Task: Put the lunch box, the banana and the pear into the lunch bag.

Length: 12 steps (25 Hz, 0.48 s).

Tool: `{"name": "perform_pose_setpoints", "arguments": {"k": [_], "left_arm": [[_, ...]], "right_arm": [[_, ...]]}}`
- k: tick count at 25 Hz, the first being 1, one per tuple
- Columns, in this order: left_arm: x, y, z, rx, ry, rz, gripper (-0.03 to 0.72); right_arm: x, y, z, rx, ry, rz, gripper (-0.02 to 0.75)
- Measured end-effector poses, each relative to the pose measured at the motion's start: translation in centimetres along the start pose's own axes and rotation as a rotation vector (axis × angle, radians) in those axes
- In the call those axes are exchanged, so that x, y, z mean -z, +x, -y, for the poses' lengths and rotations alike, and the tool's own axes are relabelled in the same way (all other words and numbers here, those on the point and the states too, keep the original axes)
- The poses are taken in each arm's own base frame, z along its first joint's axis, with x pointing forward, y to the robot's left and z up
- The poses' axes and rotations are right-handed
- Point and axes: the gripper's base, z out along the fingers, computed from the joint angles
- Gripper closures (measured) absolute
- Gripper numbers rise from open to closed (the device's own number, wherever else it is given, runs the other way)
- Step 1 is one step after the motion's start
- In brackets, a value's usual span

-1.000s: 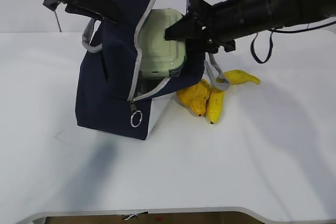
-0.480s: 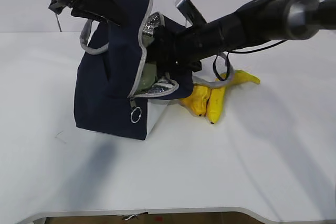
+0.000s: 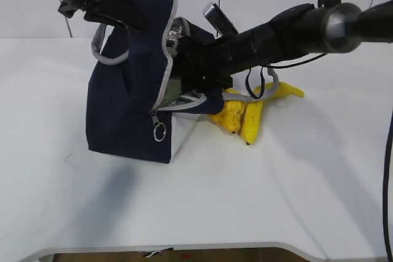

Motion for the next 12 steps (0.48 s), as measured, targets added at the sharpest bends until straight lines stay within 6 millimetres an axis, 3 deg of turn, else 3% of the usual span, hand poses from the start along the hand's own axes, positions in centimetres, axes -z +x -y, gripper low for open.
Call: {"name": "perform_pose_setpoints", "arguments": {"k": [4, 12], "left_arm": [[-0.96, 0.01, -0.81, 0.016, -0.002, -0.020, 0.659], [-1.06, 0.00, -0.89, 0.018, -0.002, -0.021, 0.659]], "right_arm": [[0.03, 0.09, 0.15, -0.019, 0.024, -0.018, 0.314], [0.06, 0.19, 0.10, -0.042, 0.034, -0.041, 0.288]]}}
